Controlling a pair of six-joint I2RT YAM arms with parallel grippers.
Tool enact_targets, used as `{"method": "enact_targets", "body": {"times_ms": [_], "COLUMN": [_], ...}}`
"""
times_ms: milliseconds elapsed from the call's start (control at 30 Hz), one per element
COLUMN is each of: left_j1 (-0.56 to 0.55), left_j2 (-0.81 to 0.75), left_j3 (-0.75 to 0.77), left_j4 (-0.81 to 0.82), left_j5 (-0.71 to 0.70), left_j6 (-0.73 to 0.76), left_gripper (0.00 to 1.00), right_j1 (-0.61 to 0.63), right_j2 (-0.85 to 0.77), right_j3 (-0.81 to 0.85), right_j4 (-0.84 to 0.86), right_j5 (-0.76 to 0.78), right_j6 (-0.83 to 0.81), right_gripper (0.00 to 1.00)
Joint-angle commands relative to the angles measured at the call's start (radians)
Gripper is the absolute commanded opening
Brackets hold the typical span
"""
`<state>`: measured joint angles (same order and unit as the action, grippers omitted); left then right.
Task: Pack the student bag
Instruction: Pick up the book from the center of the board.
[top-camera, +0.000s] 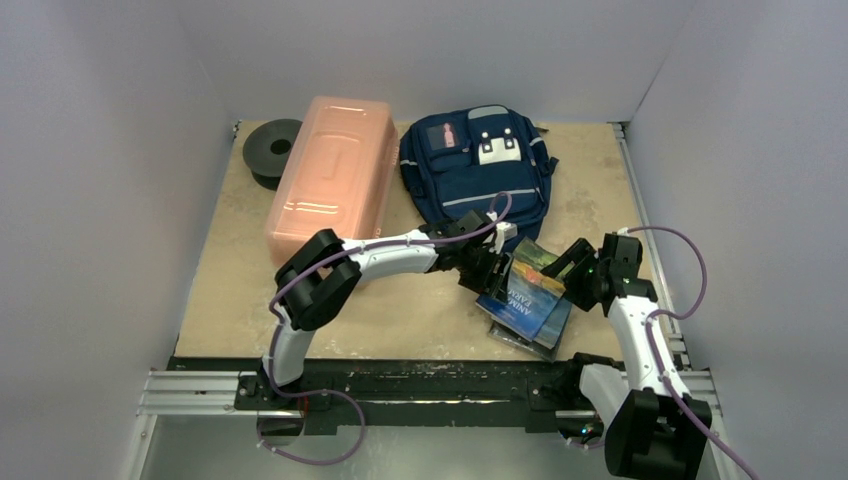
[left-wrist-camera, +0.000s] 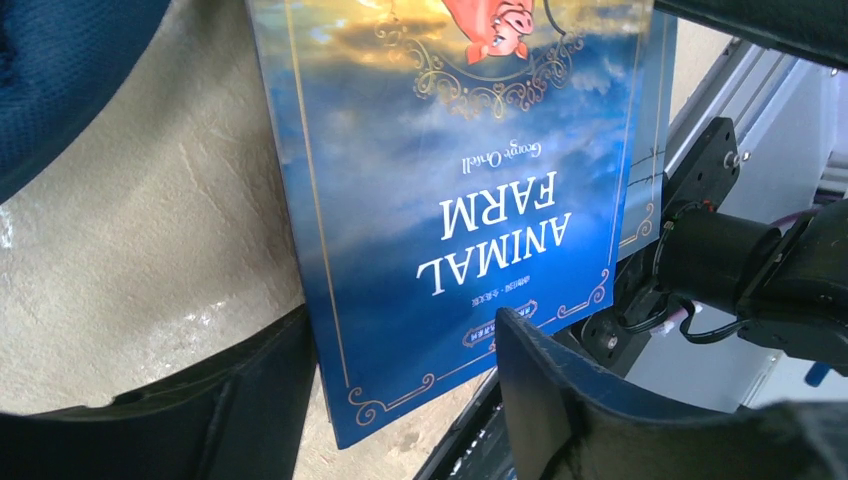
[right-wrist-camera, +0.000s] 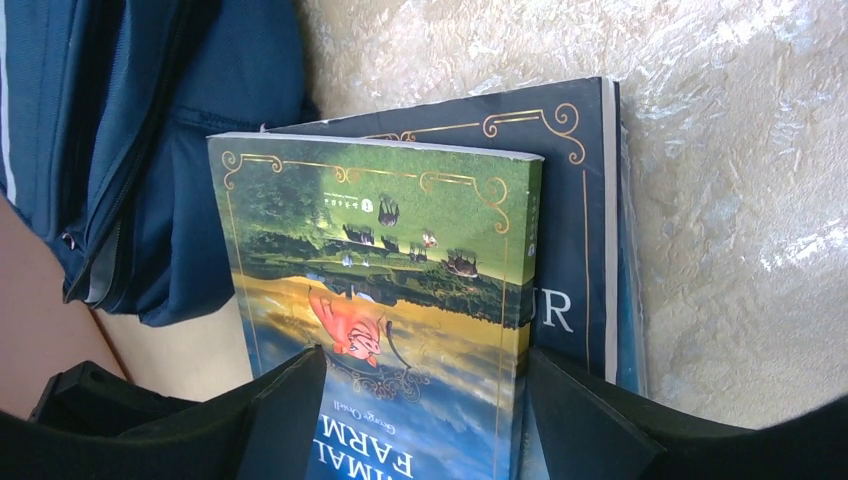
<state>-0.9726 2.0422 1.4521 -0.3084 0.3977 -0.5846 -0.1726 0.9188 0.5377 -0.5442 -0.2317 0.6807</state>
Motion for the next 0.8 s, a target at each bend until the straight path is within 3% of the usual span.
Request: {"method": "enact_targets", "body": {"times_ms": [0, 67, 233, 433, 567, 667, 767], "left_j1": [-0.008, -0.008, -0.001, 0.016, 0.066, 0.167, 0.271], "left_j2": [-0.018, -0.040, -0.100, -0.215, -0.298, -0.342, -0.383], "left_j3": [0.065, 0.065, 0.058, 0.097, 0.165, 0.190, 0.195], "left_j4": [0.017, -0.008, -0.038, -0.084, -0.182, -0.218, -0.179], "left_j5": [0.066, 0.049, 0.062, 0.101, 0.020, 0.004, 0.027], "left_j6": [-0.010, 0.000, 0.011, -0.013, 0.017, -0.027, -0.089], "left_gripper": [0.50, 0.39, 0.00, 0.00, 0.00, 0.00, 0.00], "right_j1": [0.012, 0.012, 0.012, 0.013, 0.013, 0.013, 0.013], "right_j2": [-0.040, -0.043, -0.072, -0.138, -0.145, -0.083, 0.008], "right_j3": [0.001, 0.020, 0.062, 0.169, 0.304, 0.399, 0.441], "right_j4": [0.001, -0.034, -0.083, -0.135, -0.129, -0.063, 0.053], "right_j5": [-0.108, -0.067, -0.032, -0.009, -0.019, -0.124, -0.334], "right_j6": [0.014, -0.015, -0.073, -0.114, -0.156, -0.149, -0.078], "right_gripper": [0.75, 0.76, 0.83, 0.99, 0.99, 0.99, 0.99]}}
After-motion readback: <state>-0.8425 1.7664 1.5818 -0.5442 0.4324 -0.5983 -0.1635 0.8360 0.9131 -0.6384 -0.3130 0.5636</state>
